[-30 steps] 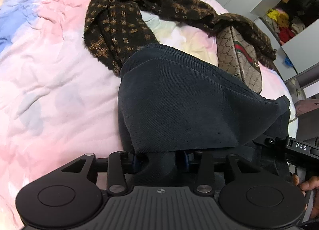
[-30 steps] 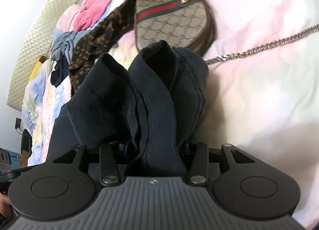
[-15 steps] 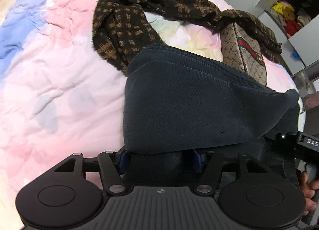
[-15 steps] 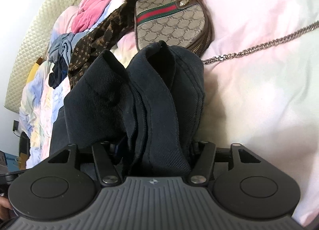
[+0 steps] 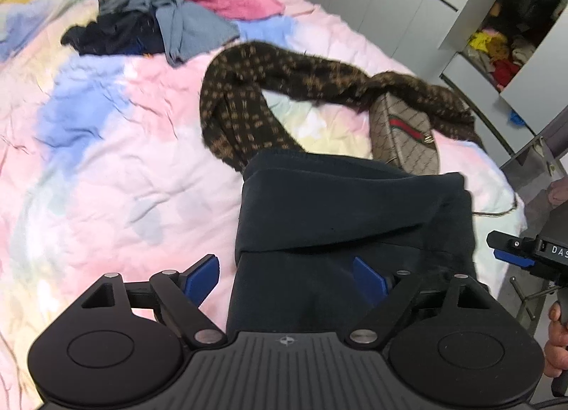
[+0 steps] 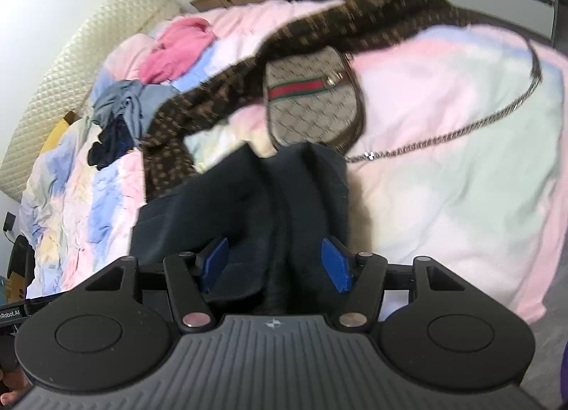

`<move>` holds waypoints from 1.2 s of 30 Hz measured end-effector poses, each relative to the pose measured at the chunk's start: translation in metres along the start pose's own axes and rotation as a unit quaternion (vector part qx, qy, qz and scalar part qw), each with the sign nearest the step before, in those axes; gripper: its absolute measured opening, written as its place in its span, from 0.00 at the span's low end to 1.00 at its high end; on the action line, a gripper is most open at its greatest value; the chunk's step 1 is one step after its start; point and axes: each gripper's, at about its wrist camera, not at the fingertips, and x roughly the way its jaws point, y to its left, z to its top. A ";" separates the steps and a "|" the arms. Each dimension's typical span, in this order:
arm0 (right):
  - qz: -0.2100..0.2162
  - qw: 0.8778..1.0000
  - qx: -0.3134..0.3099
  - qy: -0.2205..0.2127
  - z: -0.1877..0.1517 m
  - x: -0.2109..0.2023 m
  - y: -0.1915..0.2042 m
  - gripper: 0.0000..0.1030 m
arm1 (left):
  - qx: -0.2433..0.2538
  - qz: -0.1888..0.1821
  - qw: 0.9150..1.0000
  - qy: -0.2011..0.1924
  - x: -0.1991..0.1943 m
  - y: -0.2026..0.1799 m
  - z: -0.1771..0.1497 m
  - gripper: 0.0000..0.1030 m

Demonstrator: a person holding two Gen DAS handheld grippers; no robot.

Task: Fold clothes
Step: 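Open both tools and withdraw them from the folded trousers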

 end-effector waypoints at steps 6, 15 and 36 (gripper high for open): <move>0.005 0.999 -0.034 -0.035 -0.016 -0.065 0.044 0.59 | 0.016 -0.003 1.000 -0.027 -0.069 -0.009 -0.021 0.85; 0.006 0.995 -0.068 -0.068 -0.067 -0.147 0.102 0.59 | 0.033 -0.013 0.997 -0.072 -0.169 0.003 -0.058 0.86; -0.010 0.986 -0.110 -0.123 -0.175 -0.257 0.206 0.81 | 0.053 -0.015 0.989 -0.136 -0.326 0.022 -0.149 0.97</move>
